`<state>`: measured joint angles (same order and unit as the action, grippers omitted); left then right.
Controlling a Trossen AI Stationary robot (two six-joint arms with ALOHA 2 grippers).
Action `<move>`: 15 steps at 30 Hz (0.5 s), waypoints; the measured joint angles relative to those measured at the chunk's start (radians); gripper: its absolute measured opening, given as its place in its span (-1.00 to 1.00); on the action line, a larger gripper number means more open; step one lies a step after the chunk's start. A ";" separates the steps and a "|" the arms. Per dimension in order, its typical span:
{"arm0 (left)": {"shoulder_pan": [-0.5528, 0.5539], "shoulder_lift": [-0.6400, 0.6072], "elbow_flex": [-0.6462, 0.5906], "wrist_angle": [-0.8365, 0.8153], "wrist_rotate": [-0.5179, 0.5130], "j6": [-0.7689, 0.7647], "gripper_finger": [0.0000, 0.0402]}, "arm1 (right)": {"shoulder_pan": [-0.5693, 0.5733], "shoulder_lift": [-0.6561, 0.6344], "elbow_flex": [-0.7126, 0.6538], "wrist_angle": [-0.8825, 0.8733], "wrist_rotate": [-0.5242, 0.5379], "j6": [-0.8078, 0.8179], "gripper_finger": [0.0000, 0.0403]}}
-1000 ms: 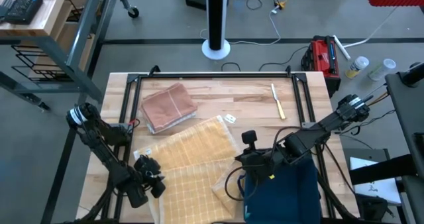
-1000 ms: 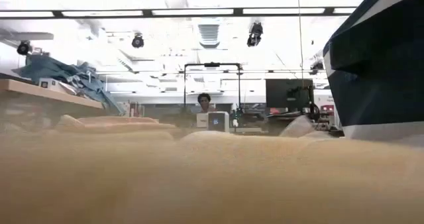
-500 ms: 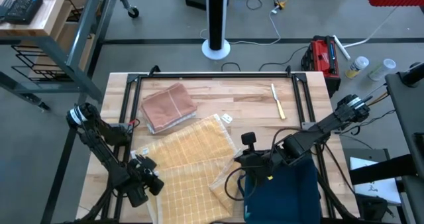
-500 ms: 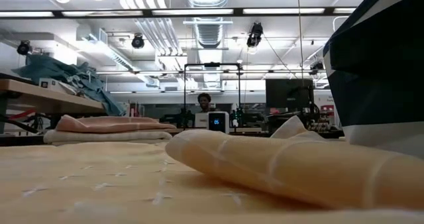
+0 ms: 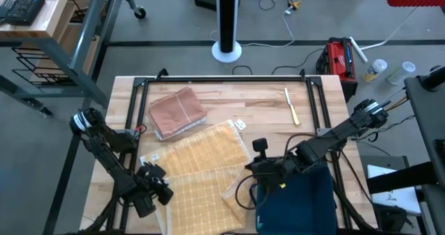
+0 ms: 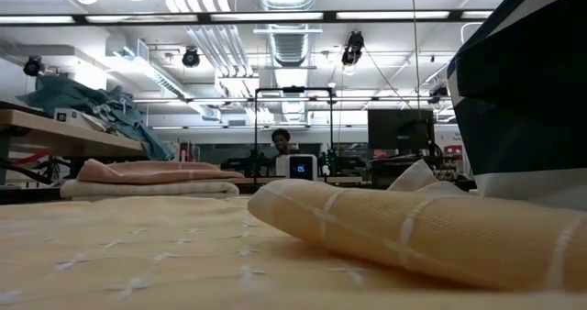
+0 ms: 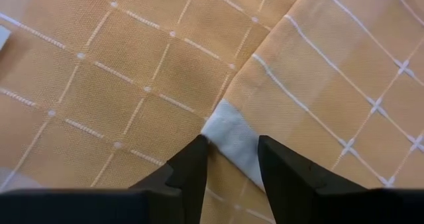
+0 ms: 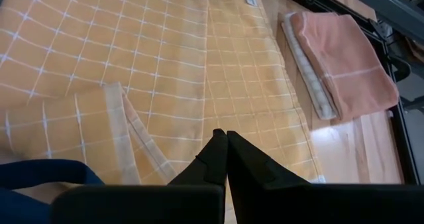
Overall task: Fold towel
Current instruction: Fold the yellow towel
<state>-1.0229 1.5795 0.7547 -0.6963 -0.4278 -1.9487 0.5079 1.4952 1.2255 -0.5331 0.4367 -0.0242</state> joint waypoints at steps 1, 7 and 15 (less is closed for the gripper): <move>0.000 0.000 0.000 0.003 0.000 0.003 -0.39 | 0.000 0.000 0.000 0.000 0.000 0.000 -0.99; 0.000 0.000 0.000 0.006 -0.001 0.012 -0.46 | -0.001 0.000 0.000 0.000 0.000 -0.002 -0.99; 0.000 0.000 0.000 -0.013 -0.002 0.022 -0.41 | -0.001 0.000 0.000 0.000 0.000 -0.002 -0.99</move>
<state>-1.0229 1.5791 0.7547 -0.7090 -0.4294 -1.9265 0.5068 1.4952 1.2251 -0.5331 0.4370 -0.0261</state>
